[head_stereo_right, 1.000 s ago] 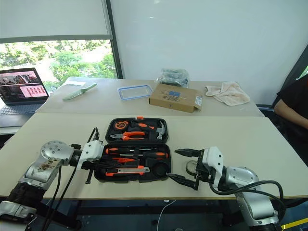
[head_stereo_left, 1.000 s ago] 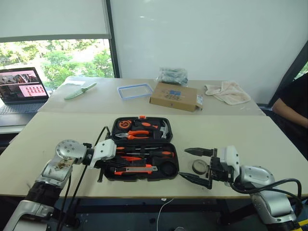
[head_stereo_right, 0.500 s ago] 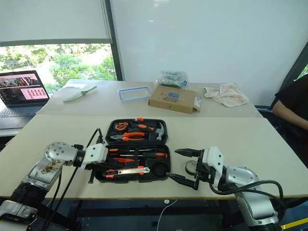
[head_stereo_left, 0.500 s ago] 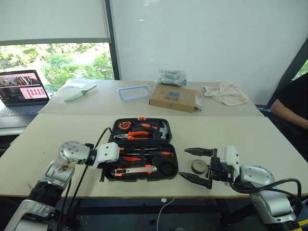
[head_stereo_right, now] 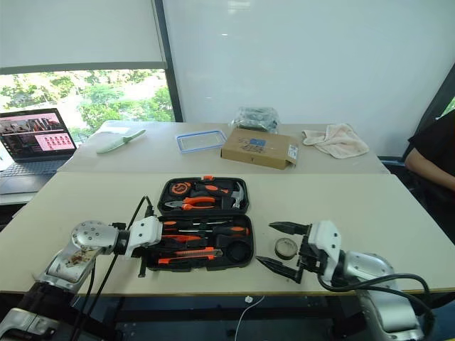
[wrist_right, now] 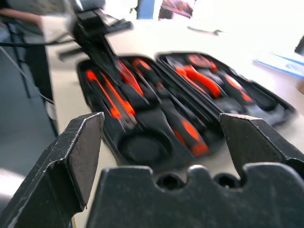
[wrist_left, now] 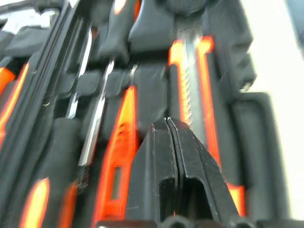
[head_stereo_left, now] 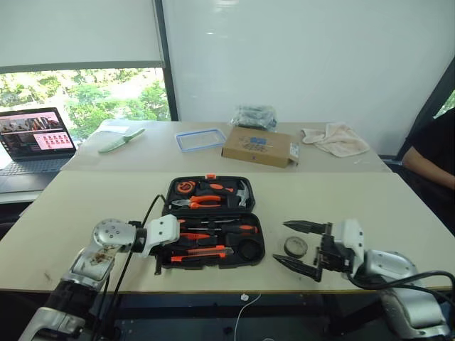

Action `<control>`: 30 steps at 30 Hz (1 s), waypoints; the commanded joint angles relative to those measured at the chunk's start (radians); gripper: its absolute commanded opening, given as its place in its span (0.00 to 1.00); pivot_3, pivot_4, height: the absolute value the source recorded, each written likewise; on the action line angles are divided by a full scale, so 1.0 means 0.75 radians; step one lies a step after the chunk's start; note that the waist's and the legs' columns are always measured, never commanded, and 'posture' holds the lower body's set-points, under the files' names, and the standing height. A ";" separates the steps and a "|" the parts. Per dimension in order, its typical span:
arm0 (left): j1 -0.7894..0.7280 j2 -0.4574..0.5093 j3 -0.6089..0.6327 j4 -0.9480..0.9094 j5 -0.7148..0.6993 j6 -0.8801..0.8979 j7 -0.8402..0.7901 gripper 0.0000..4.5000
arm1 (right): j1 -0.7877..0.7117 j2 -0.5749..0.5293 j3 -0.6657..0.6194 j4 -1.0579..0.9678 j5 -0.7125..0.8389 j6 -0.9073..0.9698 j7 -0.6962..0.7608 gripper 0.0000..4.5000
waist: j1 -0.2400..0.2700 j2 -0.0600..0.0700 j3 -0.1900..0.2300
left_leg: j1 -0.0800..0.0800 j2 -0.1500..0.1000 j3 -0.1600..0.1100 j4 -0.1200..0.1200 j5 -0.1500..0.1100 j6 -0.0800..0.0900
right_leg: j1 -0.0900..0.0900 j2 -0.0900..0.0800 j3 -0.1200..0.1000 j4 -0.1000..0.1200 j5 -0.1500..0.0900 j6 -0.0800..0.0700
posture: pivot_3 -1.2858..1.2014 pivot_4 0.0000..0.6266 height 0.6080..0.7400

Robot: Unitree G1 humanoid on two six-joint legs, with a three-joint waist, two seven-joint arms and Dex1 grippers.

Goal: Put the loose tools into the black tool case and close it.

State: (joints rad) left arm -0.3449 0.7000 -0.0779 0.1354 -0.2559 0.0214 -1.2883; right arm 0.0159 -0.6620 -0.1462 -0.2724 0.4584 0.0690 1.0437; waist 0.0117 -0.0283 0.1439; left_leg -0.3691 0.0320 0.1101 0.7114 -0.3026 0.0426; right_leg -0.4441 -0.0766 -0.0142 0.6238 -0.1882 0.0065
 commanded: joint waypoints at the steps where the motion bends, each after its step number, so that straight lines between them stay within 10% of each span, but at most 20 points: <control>1: 0.049 0.086 0.203 0.002 -0.189 0.059 -0.068 0.26 | 0.120 -0.061 -0.149 -0.056 0.027 -0.056 0.033 1.00 | 0.000 -0.001 0.001 | 0.000 0.000 -0.001 0.000 0.000 0.000 | 0.000 0.000 0.000 0.000 0.001 -0.003 | 0.52 0.24 1.00; 10: 0.230 0.212 0.374 0.114 -0.288 -0.067 -0.294 0.99 | 0.301 -0.167 -0.195 -0.013 -0.126 -0.152 0.066 1.00 | -0.003 -0.003 0.002 | 0.001 0.000 0.001 -0.001 -0.003 0.001 | 0.000 -0.001 0.000 -0.003 -0.009 0.002 | 0.52 0.24 1.00; 22: 0.241 0.153 0.365 0.034 -0.318 -0.065 -0.307 0.99 | -0.213 -0.257 0.257 0.127 -0.393 0.132 0.053 1.00 | 0.002 -0.004 0.003 | -0.005 0.001 0.002 -0.001 -0.004 0.001 | -0.007 0.000 0.001 -0.001 -0.005 -0.009 | 0.52 0.24 1.00; 30: 0.323 0.141 0.386 -0.053 -0.330 -0.060 -0.278 1.00 | -0.374 -0.262 0.421 0.295 -0.494 0.134 0.121 0.39 | -0.004 -0.004 0.003 | -0.019 -0.001 0.003 0.001 -0.005 0.003 | -0.017 0.000 0.000 -0.006 0.000 -0.002 | 0.52 0.24 1.00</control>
State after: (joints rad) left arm -0.1086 0.8018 0.1866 0.1246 -0.4778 -0.0174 -1.5032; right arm -0.2505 -0.8426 0.1589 -0.0609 0.1059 0.1635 1.1209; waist 0.0084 -0.0314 0.1458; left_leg -0.3834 0.0313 0.1118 0.7119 -0.3063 0.0448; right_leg -0.4571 -0.0767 -0.0147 0.6186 -0.1884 0.0047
